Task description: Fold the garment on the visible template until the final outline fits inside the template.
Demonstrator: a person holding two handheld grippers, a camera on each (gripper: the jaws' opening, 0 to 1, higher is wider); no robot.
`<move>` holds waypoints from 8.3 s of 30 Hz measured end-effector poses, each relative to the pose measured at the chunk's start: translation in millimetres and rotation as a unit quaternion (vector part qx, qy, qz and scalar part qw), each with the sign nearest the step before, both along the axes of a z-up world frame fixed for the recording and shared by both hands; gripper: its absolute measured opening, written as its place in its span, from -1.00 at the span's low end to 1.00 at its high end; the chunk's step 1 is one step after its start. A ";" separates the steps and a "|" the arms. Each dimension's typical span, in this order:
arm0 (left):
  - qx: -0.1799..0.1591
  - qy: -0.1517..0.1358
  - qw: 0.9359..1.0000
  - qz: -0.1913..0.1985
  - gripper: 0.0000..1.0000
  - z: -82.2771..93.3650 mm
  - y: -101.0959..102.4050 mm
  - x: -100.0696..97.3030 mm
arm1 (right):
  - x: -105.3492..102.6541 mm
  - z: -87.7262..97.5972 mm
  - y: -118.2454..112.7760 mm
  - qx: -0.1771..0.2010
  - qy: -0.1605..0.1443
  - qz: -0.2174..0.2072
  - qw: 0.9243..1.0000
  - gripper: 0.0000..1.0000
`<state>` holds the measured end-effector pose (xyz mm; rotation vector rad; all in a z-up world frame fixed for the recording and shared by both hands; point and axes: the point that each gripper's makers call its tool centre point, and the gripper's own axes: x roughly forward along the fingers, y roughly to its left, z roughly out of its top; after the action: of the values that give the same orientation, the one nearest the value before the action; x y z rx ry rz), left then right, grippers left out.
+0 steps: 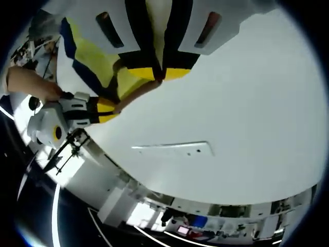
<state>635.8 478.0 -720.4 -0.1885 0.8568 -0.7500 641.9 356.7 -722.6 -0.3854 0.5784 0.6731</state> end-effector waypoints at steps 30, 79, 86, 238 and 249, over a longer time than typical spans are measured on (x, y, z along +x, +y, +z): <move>0.004 0.029 1.000 0.010 -0.98 -24.6 -3.4 6.6 | 15.1 -26.6 -5.6 -0.006 0.022 -0.001 1.000 -0.91; 0.010 0.024 1.000 0.017 -1.00 -27.3 -10.3 16.0 | 15.5 -20.8 -17.8 0.021 0.023 -0.035 0.999 -0.73; 0.012 0.023 1.000 0.017 -1.00 -23.6 -11.0 16.3 | 9.4 -8.7 -22.8 0.054 0.029 -0.053 0.997 -0.73; 0.039 -0.032 0.998 -0.031 0.21 81.4 -0.2 -241.2 | -257.8 66.9 -67.3 0.121 0.082 -0.108 0.983 0.14; 0.045 -0.029 0.998 -0.019 0.31 85.9 10.1 -261.5 | -276.5 72.8 -65.0 0.124 0.090 -0.100 0.983 0.30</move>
<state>374.3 488.1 -634.5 -0.0708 0.8392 -0.7471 365.4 291.7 -649.9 -0.0319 0.6864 0.5808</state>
